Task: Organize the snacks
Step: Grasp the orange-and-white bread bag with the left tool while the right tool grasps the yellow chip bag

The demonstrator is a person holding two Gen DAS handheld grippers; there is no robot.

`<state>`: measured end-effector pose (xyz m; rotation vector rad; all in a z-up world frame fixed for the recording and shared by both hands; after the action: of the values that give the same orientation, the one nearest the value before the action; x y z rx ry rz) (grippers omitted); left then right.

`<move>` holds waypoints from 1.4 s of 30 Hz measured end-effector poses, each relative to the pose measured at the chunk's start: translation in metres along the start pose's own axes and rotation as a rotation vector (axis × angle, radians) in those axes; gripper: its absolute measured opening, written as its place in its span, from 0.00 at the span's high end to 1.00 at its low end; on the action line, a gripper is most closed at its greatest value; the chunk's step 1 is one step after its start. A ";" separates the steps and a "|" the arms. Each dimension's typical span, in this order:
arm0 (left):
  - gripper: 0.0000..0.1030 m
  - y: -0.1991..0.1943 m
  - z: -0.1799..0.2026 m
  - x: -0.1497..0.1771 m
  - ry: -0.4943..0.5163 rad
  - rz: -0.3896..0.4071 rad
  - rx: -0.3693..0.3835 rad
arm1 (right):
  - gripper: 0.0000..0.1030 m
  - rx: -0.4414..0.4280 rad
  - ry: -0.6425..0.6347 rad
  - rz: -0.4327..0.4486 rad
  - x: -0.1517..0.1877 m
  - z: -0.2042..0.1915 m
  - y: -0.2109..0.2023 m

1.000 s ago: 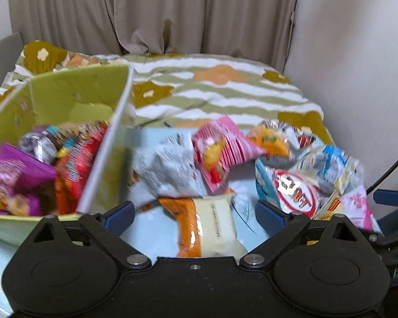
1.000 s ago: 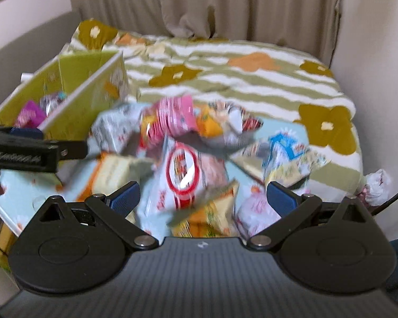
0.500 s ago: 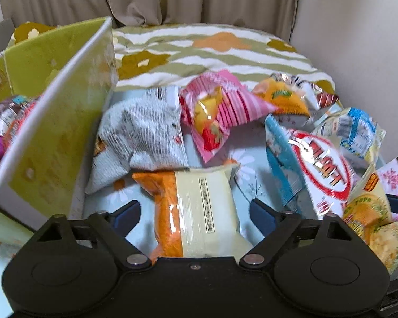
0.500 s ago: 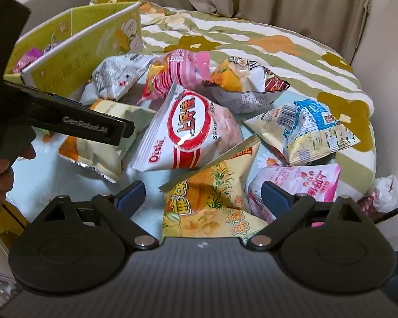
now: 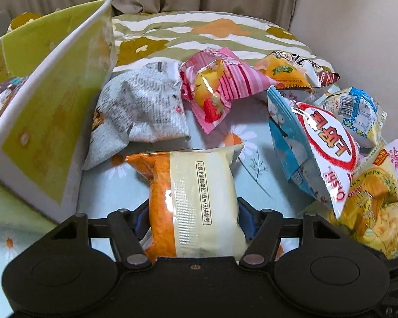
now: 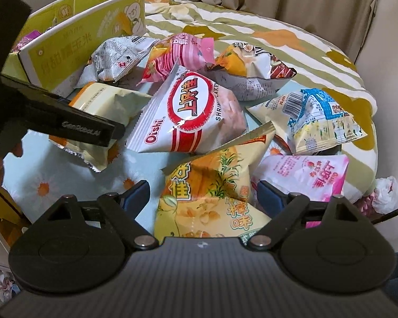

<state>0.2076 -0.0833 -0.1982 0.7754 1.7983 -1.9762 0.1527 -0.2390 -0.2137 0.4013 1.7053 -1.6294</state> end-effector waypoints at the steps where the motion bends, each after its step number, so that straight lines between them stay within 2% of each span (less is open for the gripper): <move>1: 0.34 -0.002 -0.002 0.002 -0.007 -0.001 -0.001 | 0.00 0.001 0.000 0.001 0.001 0.000 0.000; 10: 0.34 -0.024 -0.006 0.013 -0.024 0.018 -0.008 | 0.04 0.021 0.007 0.000 0.008 -0.002 -0.001; 11: 0.34 -0.026 -0.006 0.014 -0.025 0.022 -0.007 | 0.09 0.020 0.008 -0.004 0.009 -0.001 0.000; 14: 0.34 -0.035 -0.007 0.015 -0.034 0.032 -0.003 | 0.13 0.024 0.020 -0.001 0.008 0.000 -0.002; 18: 0.34 -0.048 -0.007 0.015 -0.040 0.051 0.000 | 0.31 0.028 0.047 0.000 0.008 0.002 -0.008; 20: 0.34 -0.056 -0.007 0.015 -0.042 0.059 0.003 | 0.35 0.021 0.074 0.001 0.008 0.004 -0.013; 32: 0.35 -0.105 -0.009 0.003 -0.051 0.124 0.038 | 0.36 0.057 0.168 0.029 -0.008 0.007 -0.061; 42: 0.35 -0.148 -0.043 -0.031 -0.067 0.227 0.030 | 0.36 0.049 0.202 0.116 -0.057 -0.011 -0.095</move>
<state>0.1497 -0.0246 -0.0642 0.8705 1.5708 -1.8628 0.1248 -0.2284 -0.1062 0.6965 1.7556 -1.5928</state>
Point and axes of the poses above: each gripper's, at about its wrist camera, not at the fingertips, and y roughly the way its jaws point, z to its right, x to its underside, the point moved 2 cm from there along y, roughly the way its jaws point, and after that the axes turned 5 degrees about z, right-handed, at the moved point
